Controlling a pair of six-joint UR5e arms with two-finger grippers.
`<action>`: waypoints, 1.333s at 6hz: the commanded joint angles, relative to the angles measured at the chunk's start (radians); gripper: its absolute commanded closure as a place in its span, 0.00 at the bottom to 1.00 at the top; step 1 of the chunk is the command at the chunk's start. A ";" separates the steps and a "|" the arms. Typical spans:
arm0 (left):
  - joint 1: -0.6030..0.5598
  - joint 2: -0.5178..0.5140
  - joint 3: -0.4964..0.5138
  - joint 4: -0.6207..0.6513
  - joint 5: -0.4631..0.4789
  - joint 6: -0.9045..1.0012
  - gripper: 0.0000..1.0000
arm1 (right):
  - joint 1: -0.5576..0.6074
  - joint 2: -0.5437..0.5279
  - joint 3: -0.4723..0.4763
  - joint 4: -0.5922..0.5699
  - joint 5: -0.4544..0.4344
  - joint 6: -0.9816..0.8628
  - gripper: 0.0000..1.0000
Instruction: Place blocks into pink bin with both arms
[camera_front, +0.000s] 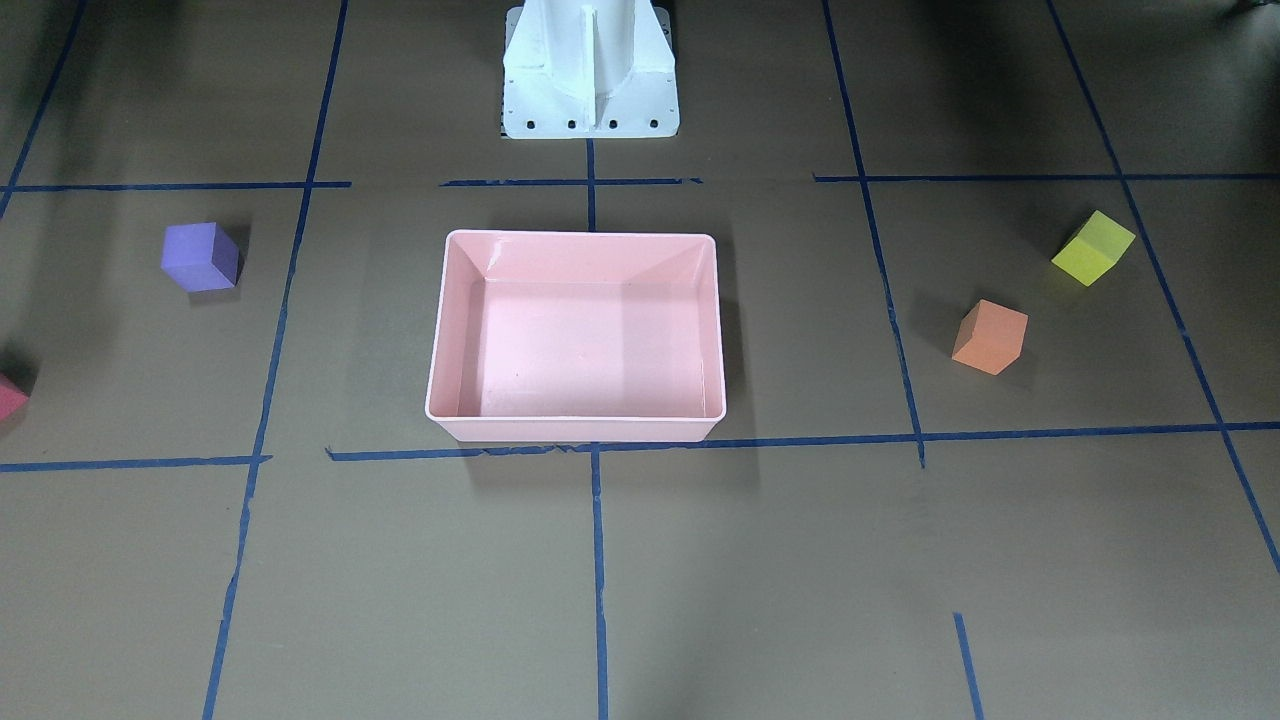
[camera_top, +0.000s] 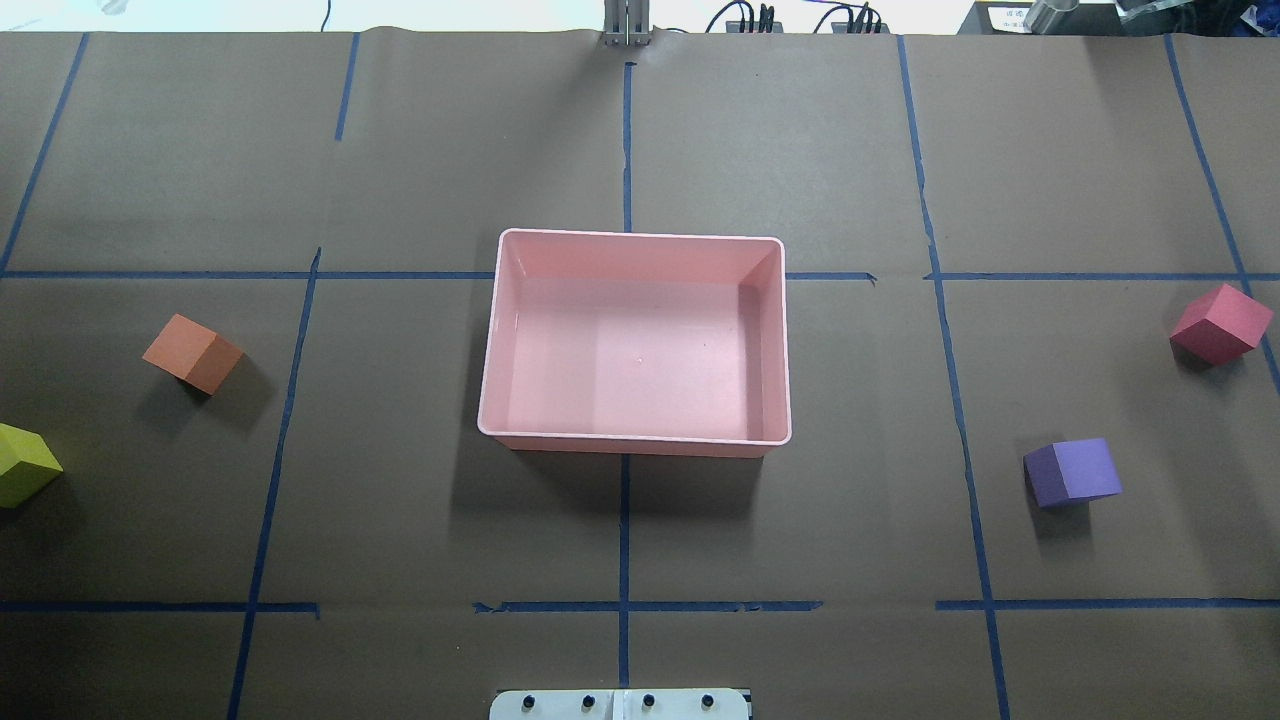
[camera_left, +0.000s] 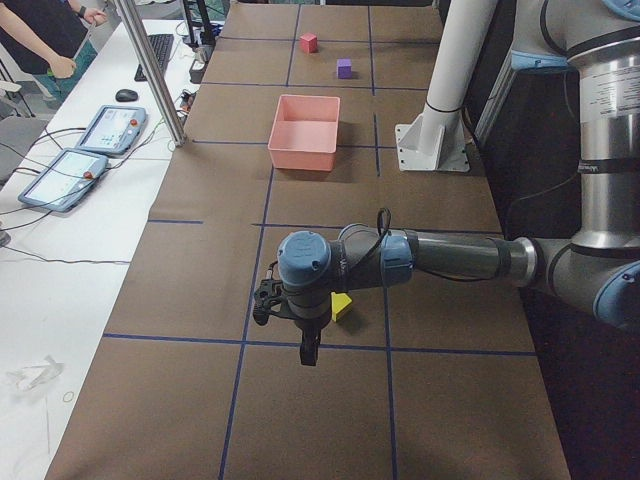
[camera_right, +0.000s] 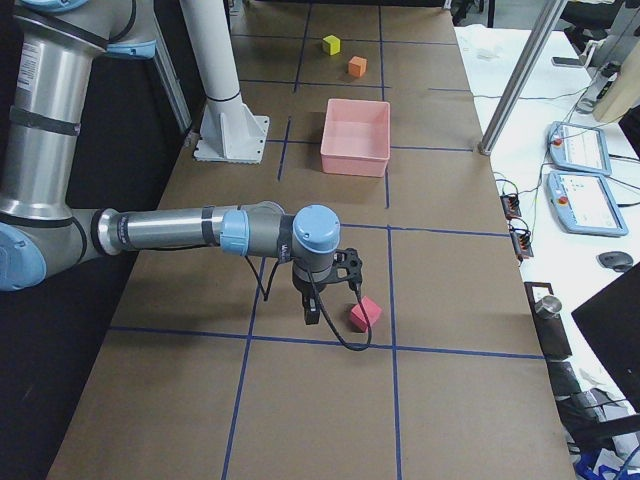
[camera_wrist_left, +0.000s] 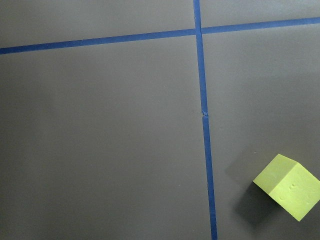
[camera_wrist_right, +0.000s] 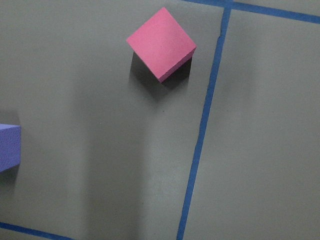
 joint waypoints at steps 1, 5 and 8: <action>0.011 -0.001 -0.020 -0.014 0.005 -0.003 0.00 | 0.000 0.011 0.001 0.005 -0.006 -0.011 0.00; 0.025 0.005 -0.012 -0.015 -0.002 -0.003 0.00 | -0.087 0.134 -0.221 0.443 -0.040 -0.064 0.00; 0.025 0.005 -0.014 -0.015 -0.002 -0.003 0.00 | -0.199 0.294 -0.384 0.451 -0.061 -0.098 0.00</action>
